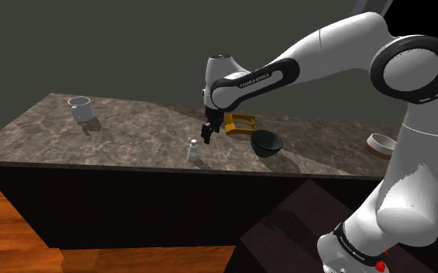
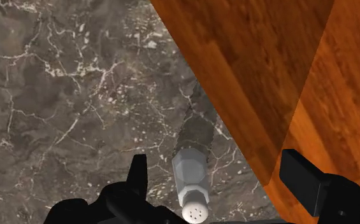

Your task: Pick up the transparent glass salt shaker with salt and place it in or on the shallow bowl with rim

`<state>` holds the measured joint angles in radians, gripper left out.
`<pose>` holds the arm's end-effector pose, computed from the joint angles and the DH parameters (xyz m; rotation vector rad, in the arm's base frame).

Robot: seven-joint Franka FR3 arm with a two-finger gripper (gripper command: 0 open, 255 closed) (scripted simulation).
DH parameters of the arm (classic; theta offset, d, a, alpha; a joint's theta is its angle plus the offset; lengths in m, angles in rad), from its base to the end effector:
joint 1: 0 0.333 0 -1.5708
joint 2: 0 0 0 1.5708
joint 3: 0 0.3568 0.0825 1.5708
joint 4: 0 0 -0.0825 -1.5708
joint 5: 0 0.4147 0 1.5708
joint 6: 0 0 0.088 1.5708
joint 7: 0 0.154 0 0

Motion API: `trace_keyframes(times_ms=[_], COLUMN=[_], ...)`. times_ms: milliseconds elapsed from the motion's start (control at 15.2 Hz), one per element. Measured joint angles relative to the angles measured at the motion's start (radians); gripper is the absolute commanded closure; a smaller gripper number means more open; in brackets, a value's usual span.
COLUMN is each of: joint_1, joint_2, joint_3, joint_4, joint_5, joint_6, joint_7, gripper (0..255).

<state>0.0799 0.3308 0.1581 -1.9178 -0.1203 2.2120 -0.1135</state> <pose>0.6358 0.1419 0.2933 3.0283 0.6413 -0.0437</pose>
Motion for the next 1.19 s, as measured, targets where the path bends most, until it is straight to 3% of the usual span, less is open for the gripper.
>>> trace_keyframes(times_ms=[528, 1188], joint_1=[0.061, 0.063], joint_2=[0.291, 0.361], joint_3=[-0.015, -0.026], joint_4=[0.325, 0.337], joint_5=[-0.076, -0.091], joint_6=[-0.01, 0.052], joint_7=[0.011, 0.015], gripper=[0, 0])
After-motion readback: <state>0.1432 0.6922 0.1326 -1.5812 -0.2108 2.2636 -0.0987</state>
